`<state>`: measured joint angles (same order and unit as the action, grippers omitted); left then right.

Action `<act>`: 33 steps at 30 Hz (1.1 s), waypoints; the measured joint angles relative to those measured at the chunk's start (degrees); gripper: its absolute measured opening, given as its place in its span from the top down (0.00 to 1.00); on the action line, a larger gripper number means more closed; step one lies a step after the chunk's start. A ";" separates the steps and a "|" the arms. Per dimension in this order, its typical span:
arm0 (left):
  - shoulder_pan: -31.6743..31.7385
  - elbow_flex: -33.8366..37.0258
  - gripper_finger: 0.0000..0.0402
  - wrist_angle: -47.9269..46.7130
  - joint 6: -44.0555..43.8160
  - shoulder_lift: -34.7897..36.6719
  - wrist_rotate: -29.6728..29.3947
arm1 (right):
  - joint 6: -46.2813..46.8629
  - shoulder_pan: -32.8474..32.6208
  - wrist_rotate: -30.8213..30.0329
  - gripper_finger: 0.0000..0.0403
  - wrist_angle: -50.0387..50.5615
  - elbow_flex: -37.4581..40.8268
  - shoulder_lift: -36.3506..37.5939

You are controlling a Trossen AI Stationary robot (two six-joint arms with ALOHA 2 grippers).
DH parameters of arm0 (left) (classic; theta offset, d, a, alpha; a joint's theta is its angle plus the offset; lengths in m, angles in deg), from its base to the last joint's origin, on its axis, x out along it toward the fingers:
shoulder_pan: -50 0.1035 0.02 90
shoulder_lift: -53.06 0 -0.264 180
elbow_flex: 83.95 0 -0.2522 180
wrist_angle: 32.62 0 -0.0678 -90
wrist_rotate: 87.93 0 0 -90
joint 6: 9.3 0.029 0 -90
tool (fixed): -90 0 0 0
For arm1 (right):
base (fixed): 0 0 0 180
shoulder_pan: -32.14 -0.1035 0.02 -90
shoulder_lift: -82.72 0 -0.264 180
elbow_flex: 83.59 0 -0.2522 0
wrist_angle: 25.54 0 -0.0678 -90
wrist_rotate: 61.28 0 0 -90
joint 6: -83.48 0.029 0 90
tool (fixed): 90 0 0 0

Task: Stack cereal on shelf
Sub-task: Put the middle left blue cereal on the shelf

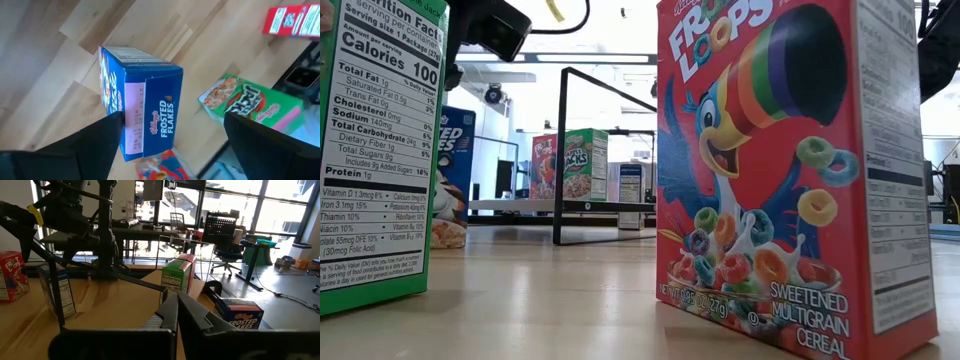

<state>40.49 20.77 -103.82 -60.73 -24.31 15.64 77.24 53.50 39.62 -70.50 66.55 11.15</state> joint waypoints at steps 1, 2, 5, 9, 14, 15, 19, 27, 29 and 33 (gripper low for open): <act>-0.44 0.00 0.15 -0.42 0.43 0.00 -0.91 | 0.01 -0.01 0.01 1.00 0.18 0.00 0.00; -0.95 0.00 0.15 -0.87 0.61 -0.29 -1.89 | -0.01 0.00 0.00 1.00 0.36 0.00 0.00; -2.38 0.07 0.15 -2.26 1.35 -1.19 -3.23 | -0.06 0.00 -0.01 1.00 0.62 0.00 -0.02; -4.21 0.06 0.15 -2.96 2.51 -3.56 -3.88 | -0.10 0.00 -0.08 1.00 0.73 0.00 -0.04; -5.92 0.06 0.15 -3.00 3.15 -7.34 -5.72 | -0.13 0.00 -0.40 1.00 1.10 0.00 -0.04; -6.02 0.04 0.15 -3.02 3.13 -8.08 -5.77 | -0.13 0.00 -0.40 1.00 1.20 -0.02 -0.04; -6.00 0.05 0.16 -5.14 2.45 -10.77 -5.07 | -0.15 0.00 -0.42 1.00 1.15 0.00 -0.04; -5.98 0.04 0.23 -6.02 2.12 -11.87 -5.45 | -0.09 0.00 -0.44 1.00 1.10 -0.02 -0.04; -5.94 0.04 0.25 -5.98 2.08 -11.10 -6.48 | -0.12 0.00 -0.44 1.00 1.14 -0.01 -0.04; -5.91 0.04 0.28 -5.51 0.97 -8.69 -11.51 | -0.12 0.00 -0.47 1.00 1.12 0.00 -0.04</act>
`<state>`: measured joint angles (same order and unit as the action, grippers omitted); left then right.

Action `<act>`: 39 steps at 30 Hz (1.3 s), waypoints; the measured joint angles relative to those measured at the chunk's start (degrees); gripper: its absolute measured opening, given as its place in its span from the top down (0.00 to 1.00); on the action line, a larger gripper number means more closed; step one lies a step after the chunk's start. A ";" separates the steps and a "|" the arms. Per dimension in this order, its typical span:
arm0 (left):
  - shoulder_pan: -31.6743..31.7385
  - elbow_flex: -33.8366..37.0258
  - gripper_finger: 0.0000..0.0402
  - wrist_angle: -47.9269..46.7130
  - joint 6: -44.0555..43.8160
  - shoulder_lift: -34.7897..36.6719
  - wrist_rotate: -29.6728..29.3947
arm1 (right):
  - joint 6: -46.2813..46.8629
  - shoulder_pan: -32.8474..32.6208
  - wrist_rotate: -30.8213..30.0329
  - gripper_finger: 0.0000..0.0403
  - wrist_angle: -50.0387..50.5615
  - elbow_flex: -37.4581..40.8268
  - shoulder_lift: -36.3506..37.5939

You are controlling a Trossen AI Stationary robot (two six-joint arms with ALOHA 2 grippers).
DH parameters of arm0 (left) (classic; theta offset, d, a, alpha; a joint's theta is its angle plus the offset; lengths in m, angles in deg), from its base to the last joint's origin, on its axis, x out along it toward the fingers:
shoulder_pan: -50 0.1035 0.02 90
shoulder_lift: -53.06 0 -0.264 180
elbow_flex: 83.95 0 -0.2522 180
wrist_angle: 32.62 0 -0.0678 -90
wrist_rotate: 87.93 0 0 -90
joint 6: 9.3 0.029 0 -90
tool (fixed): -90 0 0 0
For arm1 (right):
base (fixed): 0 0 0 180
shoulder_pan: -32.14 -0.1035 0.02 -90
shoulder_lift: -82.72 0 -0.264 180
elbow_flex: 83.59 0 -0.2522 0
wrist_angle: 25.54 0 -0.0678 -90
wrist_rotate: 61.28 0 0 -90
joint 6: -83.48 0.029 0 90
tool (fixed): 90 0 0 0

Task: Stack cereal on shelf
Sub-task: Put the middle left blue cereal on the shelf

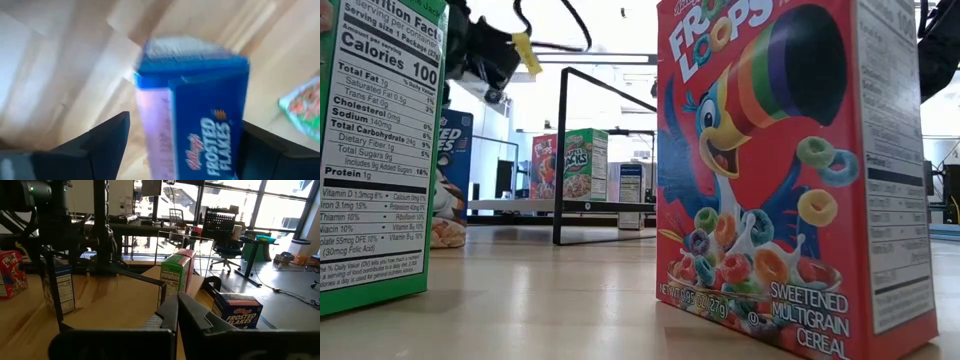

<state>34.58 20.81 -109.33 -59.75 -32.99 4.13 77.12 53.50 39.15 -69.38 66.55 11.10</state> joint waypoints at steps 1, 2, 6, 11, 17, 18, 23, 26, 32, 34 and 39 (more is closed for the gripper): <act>0.02 0.00 0.29 0.00 -0.67 0.75 -1.23 | 0.02 0.00 0.00 1.00 0.00 -0.02 0.00; 0.02 0.00 0.29 0.14 -1.66 1.51 -1.75 | 0.05 0.00 0.00 1.00 0.00 -0.02 0.00; 0.02 -0.02 0.30 1.01 -3.50 1.97 -0.68 | -0.01 0.00 0.00 1.00 0.00 0.00 0.00; 0.02 -0.02 0.30 3.46 -3.68 0.93 0.01 | -0.01 0.00 0.00 1.00 0.00 0.00 0.00; 0.02 -0.02 0.35 2.74 -3.96 0.86 -0.54 | -0.03 0.01 0.00 1.00 0.00 0.00 0.00; 0.02 -0.02 0.37 2.72 -3.91 0.86 -0.54 | -0.02 0.00 0.00 1.00 0.00 -0.01 0.00; 0.02 -0.02 0.53 2.47 -2.22 0.87 -0.62 | -0.02 0.02 0.00 1.00 0.00 0.00 0.00; 0.02 -0.02 0.64 1.25 -0.37 1.76 -0.17 | -0.03 0.01 0.00 1.00 0.00 0.00 0.00; 1.93 -1.66 0.78 -2.76 7.86 5.16 0.22 | 0.03 0.02 0.00 1.00 0.04 0.00 0.00; 3.61 -3.72 0.79 -4.79 12.52 5.97 -0.81 | 0.05 0.00 0.00 1.00 0.08 -0.01 0.00; 9.36 -9.86 0.79 -9.69 25.94 6.60 -4.20 | 0.08 0.02 0.00 1.00 0.00 0.00 0.00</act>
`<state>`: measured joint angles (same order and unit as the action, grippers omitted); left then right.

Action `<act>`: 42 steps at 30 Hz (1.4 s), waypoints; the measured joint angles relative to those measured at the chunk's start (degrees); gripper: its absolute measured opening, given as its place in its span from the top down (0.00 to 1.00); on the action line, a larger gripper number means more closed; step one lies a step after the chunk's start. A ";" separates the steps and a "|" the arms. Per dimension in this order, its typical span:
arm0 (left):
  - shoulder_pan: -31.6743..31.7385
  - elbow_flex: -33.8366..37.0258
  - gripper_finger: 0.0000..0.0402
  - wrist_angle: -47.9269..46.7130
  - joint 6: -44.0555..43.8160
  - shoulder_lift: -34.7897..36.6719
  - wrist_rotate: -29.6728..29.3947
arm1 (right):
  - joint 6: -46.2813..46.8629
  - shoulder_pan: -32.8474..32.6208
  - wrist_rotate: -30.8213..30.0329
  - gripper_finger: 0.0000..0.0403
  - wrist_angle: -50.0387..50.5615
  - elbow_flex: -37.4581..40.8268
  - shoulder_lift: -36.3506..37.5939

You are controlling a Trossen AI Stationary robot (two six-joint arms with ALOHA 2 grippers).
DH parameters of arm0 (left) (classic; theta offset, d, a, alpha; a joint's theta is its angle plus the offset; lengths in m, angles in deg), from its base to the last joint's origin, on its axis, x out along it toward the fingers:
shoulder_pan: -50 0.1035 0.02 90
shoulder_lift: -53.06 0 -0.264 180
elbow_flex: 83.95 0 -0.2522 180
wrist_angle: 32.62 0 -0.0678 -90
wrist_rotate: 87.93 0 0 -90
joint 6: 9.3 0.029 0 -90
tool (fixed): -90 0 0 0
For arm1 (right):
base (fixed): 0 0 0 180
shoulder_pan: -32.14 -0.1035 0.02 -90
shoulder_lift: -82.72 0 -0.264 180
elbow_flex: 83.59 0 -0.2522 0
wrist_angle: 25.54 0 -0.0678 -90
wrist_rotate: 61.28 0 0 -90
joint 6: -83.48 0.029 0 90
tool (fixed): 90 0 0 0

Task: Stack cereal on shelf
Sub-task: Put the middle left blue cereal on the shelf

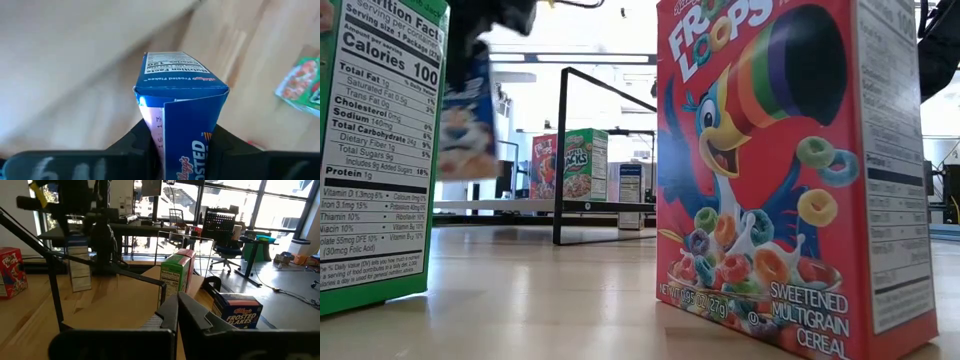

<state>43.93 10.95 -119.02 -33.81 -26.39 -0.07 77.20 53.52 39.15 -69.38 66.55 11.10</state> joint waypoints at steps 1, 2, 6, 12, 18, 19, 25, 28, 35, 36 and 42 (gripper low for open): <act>1.28 -1.19 0.79 -0.89 2.89 -0.06 -0.77 | 0.00 0.00 0.01 1.00 0.00 0.00 0.00; 2.61 -2.28 0.79 -1.84 6.02 -0.07 -1.50 | 0.00 -0.01 0.00 1.00 0.01 0.00 0.00; 8.21 -6.03 0.79 -2.68 17.81 -0.42 -3.71 | 0.00 0.00 0.02 1.00 0.00 0.00 0.00; 15.92 -8.76 0.79 1.40 34.89 -1.77 -4.62 | -0.02 0.00 0.02 1.00 0.00 0.00 0.00; 18.45 -8.89 0.79 8.04 44.79 -5.41 -5.44 | 0.00 0.00 0.02 1.00 0.00 0.00 0.00; 18.47 -8.89 0.79 8.72 45.87 -6.24 -5.82 | -0.02 -0.01 0.02 1.00 -0.02 0.00 0.00; 18.03 -8.89 0.79 7.85 49.95 -11.80 -5.93 | -0.09 0.00 0.02 1.00 0.00 0.00 0.00; 17.32 -8.87 0.79 7.92 53.32 -13.95 -5.98 | -0.11 0.00 0.02 1.00 0.00 0.00 0.00; 15.59 -9.01 0.74 9.00 56.74 -15.48 -10.77 | -0.15 0.00 0.02 1.00 -0.02 0.00 0.00; 15.52 -8.97 0.72 9.21 56.74 -15.48 -11.07 | -0.15 0.00 0.02 1.00 -0.02 0.00 0.00; 15.04 -8.92 0.60 9.95 56.68 -15.41 -12.54 | -0.16 -0.01 0.02 1.00 -0.02 0.00 0.00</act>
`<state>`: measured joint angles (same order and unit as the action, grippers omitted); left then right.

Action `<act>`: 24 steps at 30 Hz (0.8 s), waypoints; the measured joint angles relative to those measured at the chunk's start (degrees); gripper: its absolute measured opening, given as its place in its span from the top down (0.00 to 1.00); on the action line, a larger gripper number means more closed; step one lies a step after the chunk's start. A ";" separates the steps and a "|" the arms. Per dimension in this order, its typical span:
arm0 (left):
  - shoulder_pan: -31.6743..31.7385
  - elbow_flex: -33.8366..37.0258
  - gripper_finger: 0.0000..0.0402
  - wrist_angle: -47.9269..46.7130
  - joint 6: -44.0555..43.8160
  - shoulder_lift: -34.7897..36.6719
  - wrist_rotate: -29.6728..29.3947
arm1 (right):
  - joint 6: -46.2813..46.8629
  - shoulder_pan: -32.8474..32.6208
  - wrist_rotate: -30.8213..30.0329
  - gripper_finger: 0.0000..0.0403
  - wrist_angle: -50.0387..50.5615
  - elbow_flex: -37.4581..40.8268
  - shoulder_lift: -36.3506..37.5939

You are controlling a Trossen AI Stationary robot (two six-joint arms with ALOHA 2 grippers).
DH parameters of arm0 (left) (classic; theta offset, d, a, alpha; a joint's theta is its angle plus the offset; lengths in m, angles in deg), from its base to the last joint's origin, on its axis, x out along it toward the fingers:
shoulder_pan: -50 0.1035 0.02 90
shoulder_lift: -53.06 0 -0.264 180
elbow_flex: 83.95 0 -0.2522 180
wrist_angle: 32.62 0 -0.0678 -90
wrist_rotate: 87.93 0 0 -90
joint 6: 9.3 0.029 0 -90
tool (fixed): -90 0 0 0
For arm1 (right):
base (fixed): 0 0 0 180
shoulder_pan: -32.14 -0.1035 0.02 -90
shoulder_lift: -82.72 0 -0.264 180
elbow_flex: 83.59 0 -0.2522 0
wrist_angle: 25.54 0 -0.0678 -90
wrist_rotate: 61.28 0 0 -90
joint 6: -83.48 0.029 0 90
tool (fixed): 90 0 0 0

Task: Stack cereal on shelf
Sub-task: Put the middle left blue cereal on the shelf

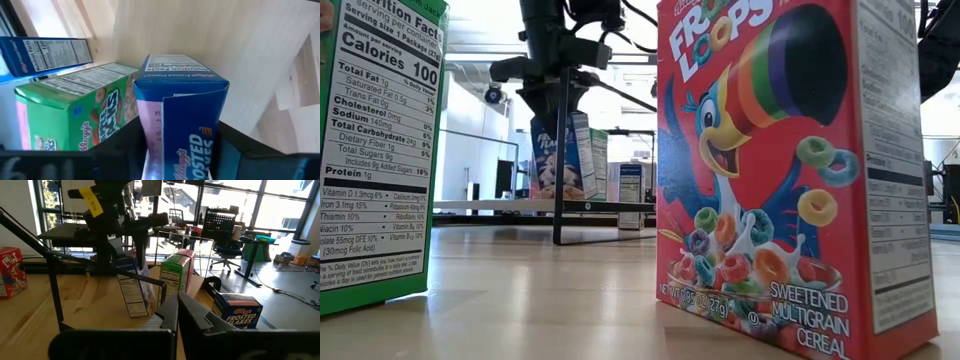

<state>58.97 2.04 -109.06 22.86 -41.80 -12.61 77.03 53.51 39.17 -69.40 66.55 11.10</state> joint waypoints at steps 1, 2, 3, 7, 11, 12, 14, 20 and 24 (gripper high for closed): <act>0.00 0.00 0.58 -0.03 0.06 0.01 -0.40 | -0.01 0.00 0.00 1.00 0.00 0.00 0.00; 0.00 0.00 0.57 -0.01 0.18 0.01 -0.73 | 0.00 0.00 0.00 1.00 0.00 0.00 0.01; 0.00 0.00 0.56 0.00 0.51 0.01 -1.04 | 0.00 0.00 0.00 1.00 0.00 0.00 0.01; 0.00 -1.13 0.56 -0.12 0.91 0.01 -1.05 | -0.01 -0.01 0.00 1.00 0.00 0.00 0.00; 0.32 -4.39 0.56 -0.39 -0.14 0.06 0.63 | 0.01 0.00 0.00 1.00 0.00 0.00 0.01; 0.55 -5.20 0.56 -0.34 -0.60 0.10 2.38 | 0.00 0.00 0.01 1.00 0.00 0.00 0.01; 1.04 -6.29 0.56 -0.42 -1.28 0.18 5.45 | 0.01 0.00 0.00 1.00 0.00 0.00 0.01; 1.75 -6.91 0.56 -0.69 -0.32 0.16 7.27 | 0.01 0.01 0.02 1.00 0.00 0.00 0.00; 2.19 -6.91 0.58 0.01 -0.66 -0.42 9.04 | -0.01 -0.01 0.02 1.00 0.00 0.00 0.00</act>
<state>61.16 -4.87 -109.06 22.21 -42.22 -3.57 77.02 53.50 39.20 -69.40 66.55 11.10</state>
